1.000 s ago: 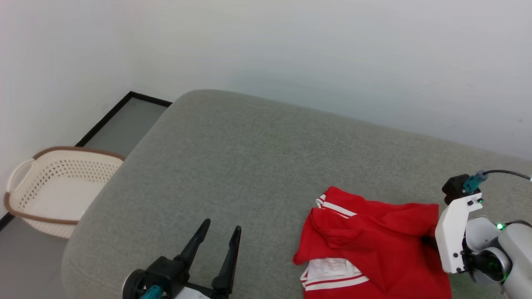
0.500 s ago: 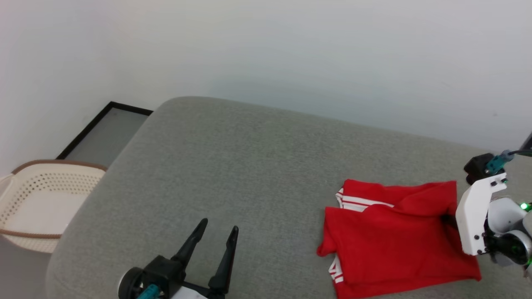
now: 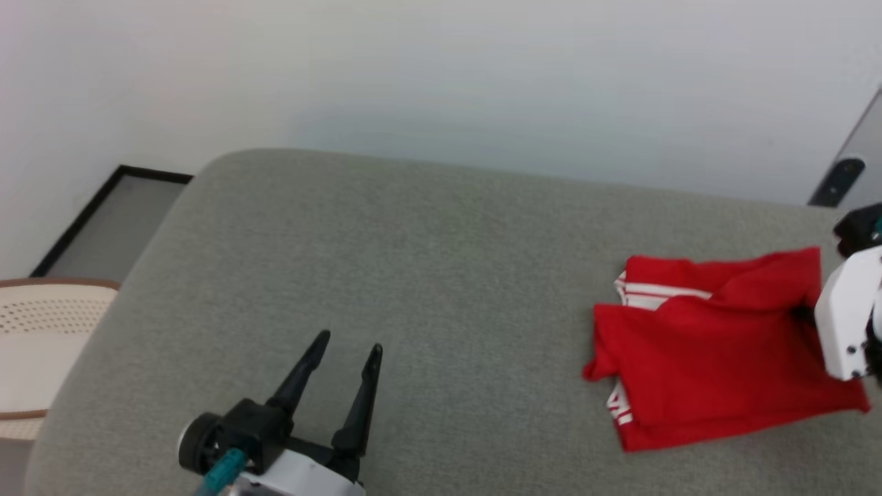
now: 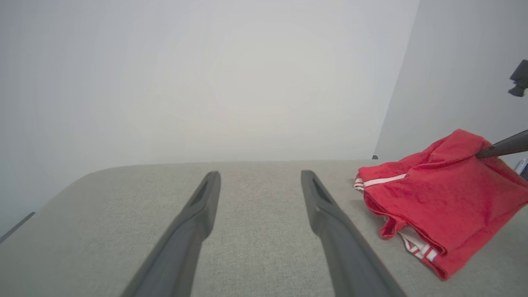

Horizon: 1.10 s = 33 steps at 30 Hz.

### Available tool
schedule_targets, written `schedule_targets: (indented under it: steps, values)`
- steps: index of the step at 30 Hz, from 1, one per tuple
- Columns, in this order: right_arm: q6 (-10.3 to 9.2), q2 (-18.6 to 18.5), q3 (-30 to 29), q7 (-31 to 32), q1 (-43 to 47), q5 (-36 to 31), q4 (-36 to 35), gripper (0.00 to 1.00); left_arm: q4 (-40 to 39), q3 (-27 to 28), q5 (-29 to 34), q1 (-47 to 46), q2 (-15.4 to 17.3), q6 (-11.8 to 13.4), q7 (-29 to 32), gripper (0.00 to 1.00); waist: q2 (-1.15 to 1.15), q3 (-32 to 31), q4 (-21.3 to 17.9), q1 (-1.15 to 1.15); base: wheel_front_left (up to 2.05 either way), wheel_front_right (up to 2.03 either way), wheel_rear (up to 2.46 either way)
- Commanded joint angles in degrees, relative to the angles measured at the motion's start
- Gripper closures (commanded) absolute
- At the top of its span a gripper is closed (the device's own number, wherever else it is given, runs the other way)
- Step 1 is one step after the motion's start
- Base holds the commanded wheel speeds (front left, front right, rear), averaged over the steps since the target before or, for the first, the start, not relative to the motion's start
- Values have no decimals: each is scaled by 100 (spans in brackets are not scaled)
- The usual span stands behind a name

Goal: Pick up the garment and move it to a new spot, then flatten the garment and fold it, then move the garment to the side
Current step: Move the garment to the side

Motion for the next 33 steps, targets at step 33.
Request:
schedule_targets:
  steps: [33]
  values:
    - [-9, -544, 279, -551, -1938, -11, -505, 100, -228, -443, 41, -1849, 721, -10, -8, 0, 0, 2462, -1889, 0, 0, 0, 0]
